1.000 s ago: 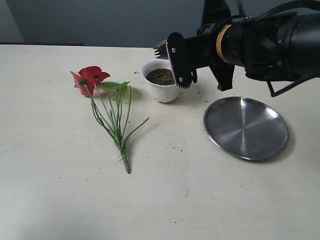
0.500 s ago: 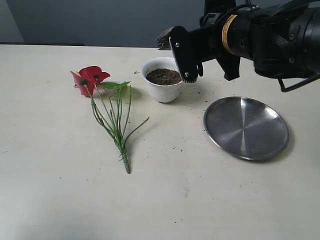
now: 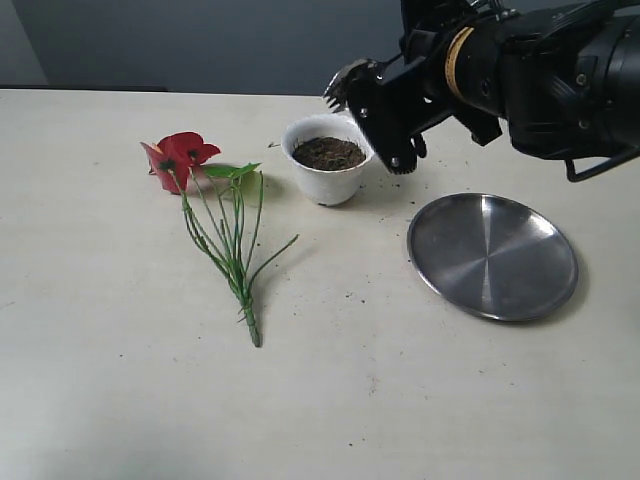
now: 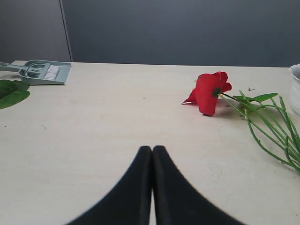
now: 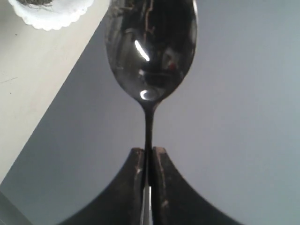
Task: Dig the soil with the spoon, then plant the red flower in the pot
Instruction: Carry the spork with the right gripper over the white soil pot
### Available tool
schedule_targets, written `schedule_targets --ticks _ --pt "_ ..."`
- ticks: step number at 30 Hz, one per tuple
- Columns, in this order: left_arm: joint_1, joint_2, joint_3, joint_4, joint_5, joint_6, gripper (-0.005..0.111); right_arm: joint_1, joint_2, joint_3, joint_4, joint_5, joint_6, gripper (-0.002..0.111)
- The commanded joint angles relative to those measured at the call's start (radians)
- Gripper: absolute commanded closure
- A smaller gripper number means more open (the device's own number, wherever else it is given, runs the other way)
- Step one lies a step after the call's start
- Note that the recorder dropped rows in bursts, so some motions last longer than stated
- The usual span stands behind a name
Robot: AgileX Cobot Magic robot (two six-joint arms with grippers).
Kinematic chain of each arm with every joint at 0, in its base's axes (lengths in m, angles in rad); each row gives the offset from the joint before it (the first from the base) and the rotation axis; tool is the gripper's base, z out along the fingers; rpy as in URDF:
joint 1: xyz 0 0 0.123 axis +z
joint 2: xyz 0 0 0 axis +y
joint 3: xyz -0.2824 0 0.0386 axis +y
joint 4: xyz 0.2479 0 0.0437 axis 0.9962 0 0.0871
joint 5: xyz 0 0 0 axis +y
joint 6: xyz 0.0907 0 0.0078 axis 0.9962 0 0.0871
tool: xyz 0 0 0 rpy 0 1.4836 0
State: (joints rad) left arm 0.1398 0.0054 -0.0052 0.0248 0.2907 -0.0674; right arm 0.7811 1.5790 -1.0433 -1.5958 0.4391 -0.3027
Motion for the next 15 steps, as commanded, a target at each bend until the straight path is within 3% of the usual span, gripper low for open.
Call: schedule_targets --ticks 1,8,15 --pt "-0.002 -0.005 0.005 0.003 -0.006 -0.001 0.106 -0.001 0.026 -0.003 -0.017 0.011 -0.14 0.109" --pt "-0.002 -0.005 0.005 0.003 -0.006 -0.001 0.106 -0.001 0.085 -0.003 -0.149 0.028 -0.247 0.109" --pt "-0.002 -0.005 0.005 0.003 -0.006 -0.001 0.106 -0.001 0.143 -0.011 -0.149 0.049 -0.405 0.109"
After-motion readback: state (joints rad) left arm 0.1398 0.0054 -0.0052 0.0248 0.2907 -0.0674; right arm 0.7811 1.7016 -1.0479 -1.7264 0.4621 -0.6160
